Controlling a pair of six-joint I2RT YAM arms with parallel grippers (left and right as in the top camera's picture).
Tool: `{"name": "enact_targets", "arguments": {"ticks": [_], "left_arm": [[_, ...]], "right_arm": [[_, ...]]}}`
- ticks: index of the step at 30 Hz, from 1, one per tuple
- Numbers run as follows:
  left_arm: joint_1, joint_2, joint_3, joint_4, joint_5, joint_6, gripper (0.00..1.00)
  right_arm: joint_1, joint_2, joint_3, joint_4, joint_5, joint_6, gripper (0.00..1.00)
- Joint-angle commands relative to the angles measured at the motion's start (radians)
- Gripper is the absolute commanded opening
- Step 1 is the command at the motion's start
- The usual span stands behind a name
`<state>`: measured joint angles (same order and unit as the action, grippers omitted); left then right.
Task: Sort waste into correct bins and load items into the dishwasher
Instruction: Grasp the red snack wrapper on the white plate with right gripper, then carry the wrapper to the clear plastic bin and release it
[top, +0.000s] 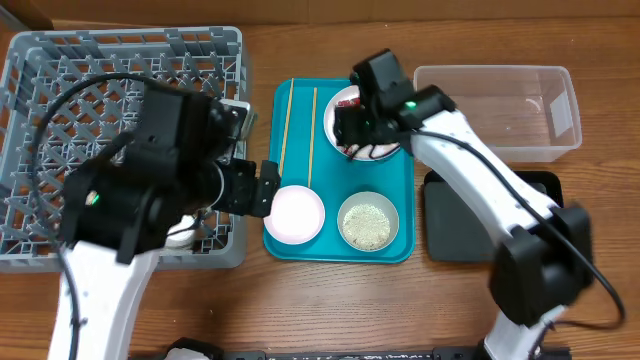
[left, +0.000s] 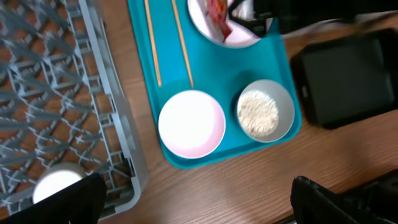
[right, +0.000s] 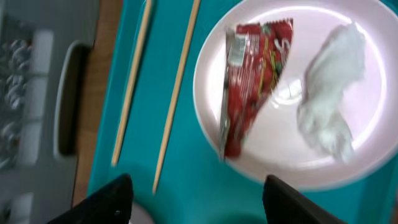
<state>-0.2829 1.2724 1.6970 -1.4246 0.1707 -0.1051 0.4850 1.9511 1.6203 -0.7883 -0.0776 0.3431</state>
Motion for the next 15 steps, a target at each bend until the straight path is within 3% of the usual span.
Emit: {"name": "enact_targets", "arguments": {"ticks": [1, 8, 12, 13, 15], "left_arm": [[-0.006, -0.065, 0.040, -0.005, 0.014, -0.015, 0.98], [-0.006, -0.117, 0.040, -0.049, 0.013, -0.014, 1.00], [-0.006, -0.110, 0.040, -0.064, 0.013, -0.014, 1.00], [-0.006, -0.107, 0.040, -0.065, 0.013, -0.014, 1.00], [-0.006, -0.097, 0.040, -0.064, 0.013, -0.014, 1.00]], "right_arm": [[-0.015, 0.108, 0.018, 0.055, 0.055, 0.058, 0.64], [-0.032, 0.238, 0.018, 0.159, 0.055, 0.103, 0.49], [-0.033, 0.242, 0.019, 0.150, 0.062, 0.103, 0.19], [-0.036, 0.236, 0.023, 0.137, 0.062, 0.103, 0.07], [-0.042, 0.213, 0.037, 0.094, 0.062, 0.103, 0.04]]}}
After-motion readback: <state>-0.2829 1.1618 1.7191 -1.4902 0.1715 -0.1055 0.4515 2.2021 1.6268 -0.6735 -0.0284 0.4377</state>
